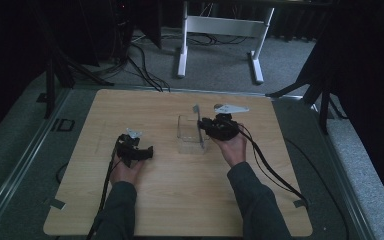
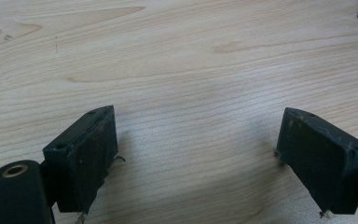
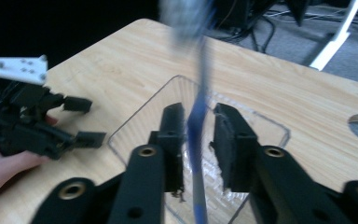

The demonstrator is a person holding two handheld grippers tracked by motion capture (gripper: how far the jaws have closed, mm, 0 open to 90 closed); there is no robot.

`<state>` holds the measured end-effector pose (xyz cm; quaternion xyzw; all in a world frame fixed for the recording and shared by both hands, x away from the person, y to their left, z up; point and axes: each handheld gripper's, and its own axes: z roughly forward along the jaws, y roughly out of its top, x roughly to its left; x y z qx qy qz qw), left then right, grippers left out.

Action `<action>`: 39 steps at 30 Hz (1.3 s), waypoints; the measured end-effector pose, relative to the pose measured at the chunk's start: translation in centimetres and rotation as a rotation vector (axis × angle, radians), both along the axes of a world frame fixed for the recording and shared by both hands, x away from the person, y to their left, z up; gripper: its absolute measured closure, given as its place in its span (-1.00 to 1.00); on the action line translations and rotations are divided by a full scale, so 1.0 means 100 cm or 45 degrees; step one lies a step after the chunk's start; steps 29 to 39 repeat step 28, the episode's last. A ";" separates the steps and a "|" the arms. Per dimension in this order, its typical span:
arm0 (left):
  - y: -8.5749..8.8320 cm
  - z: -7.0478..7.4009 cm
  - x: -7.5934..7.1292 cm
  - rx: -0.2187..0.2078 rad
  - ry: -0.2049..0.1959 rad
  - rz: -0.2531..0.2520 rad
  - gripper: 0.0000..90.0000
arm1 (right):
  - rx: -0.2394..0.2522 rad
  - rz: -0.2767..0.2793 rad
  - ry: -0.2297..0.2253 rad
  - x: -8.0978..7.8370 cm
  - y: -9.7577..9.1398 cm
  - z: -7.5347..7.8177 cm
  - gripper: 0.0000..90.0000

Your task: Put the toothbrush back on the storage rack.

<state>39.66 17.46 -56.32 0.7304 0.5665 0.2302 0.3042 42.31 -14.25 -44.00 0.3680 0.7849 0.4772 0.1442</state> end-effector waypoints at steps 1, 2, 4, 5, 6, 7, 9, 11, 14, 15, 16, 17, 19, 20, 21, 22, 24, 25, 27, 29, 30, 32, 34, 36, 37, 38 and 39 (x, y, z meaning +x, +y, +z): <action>0.000 0.000 0.000 -0.001 -0.001 0.001 -0.72 | -0.003 0.013 0.001 -0.001 0.000 0.000 0.49; 0.000 0.000 0.000 -0.001 -0.001 0.001 -0.72 | -0.007 0.023 0.002 -0.002 0.000 0.000 0.45; 0.000 0.000 0.000 -0.001 -0.001 0.002 -0.72 | -0.013 0.031 -0.004 -0.003 0.000 0.001 0.41; 0.000 0.000 0.000 -0.002 -0.001 0.003 -0.72 | -0.017 0.040 -0.001 -0.004 0.000 0.002 0.36; 0.000 0.000 0.000 -0.002 -0.001 0.003 -0.72 | -0.021 0.045 0.000 -0.005 -0.001 0.003 0.33; 0.000 0.000 0.000 -0.002 -0.001 0.003 -0.72 | -0.026 0.042 -0.001 -0.006 -0.002 0.004 0.31; 0.000 0.000 0.000 -0.002 -0.001 0.003 -0.72 | -0.032 0.038 -0.006 -0.007 -0.004 0.006 0.28; 0.000 0.000 0.000 -0.001 -0.001 0.003 -0.72 | -0.060 0.027 -0.022 -0.010 -0.005 0.009 0.25; 0.000 0.000 0.000 -0.001 -0.001 0.002 -0.72 | -0.080 0.008 -0.027 -0.013 -0.012 0.013 0.22; 0.000 0.000 0.000 -0.001 -0.001 0.002 -0.72 | -0.080 -0.005 -0.025 -0.014 -0.015 0.014 0.21; 0.000 0.000 0.000 -0.001 -0.001 0.002 -0.72 | -0.081 -0.020 -0.022 -0.014 -0.019 0.015 0.20; 0.000 0.000 0.000 -0.002 -0.001 0.002 -0.72 | -0.077 -0.035 -0.011 -0.014 -0.023 0.016 0.19; 0.000 0.000 0.000 -0.001 -0.001 0.002 -0.72 | -0.071 -0.057 0.019 -0.016 -0.031 0.016 0.17; 0.000 0.000 0.000 -0.001 -0.001 0.002 -0.72 | -0.064 -0.060 0.024 -0.018 -0.035 0.016 0.16; 0.000 0.000 0.000 -0.002 -0.001 0.003 -0.72 | -0.060 -0.057 0.030 -0.020 -0.038 0.016 0.14; 0.000 0.000 0.000 -0.001 -0.001 0.002 -0.72 | -0.073 -0.061 0.037 -0.023 -0.040 0.015 0.12; 0.000 0.000 0.000 -0.002 0.000 0.003 -0.72 | -0.096 -0.060 0.039 -0.028 -0.045 0.012 0.11; 0.000 0.000 0.000 -0.001 -0.001 0.002 -0.72 | -0.109 -0.057 0.046 -0.031 -0.048 0.010 0.11; 0.000 0.000 0.000 -0.002 -0.001 0.003 -0.72 | -0.124 -0.054 0.056 -0.034 -0.050 0.008 0.11; 0.000 0.000 0.000 -0.001 -0.002 0.003 -0.72 | -0.127 -0.042 0.062 -0.038 -0.053 0.004 0.11; 0.000 0.000 0.000 -0.001 -0.002 0.003 -0.72 | -0.127 -0.042 0.062 -0.038 -0.053 0.004 0.11; 0.000 0.000 0.000 -0.001 -0.002 0.003 -0.72 | -0.127 -0.042 0.062 -0.038 -0.053 0.004 0.11; 0.000 0.000 0.000 -0.001 -0.002 0.003 -0.72 | -0.127 -0.042 0.062 -0.038 -0.053 0.004 0.11; 0.000 0.000 0.000 -0.001 -0.002 0.003 -0.72 | -0.127 -0.042 0.062 -0.038 -0.053 0.004 0.11; 0.000 0.000 0.000 -0.001 -0.002 0.003 -0.72 | -0.127 -0.042 0.062 -0.038 -0.053 0.004 0.11; 0.000 0.000 0.000 -0.001 -0.002 0.003 -0.72 | -0.127 -0.042 0.062 -0.038 -0.053 0.004 0.11; 0.000 0.000 0.000 -0.001 -0.002 0.003 -0.72 | -0.127 -0.042 0.062 -0.038 -0.053 0.004 0.11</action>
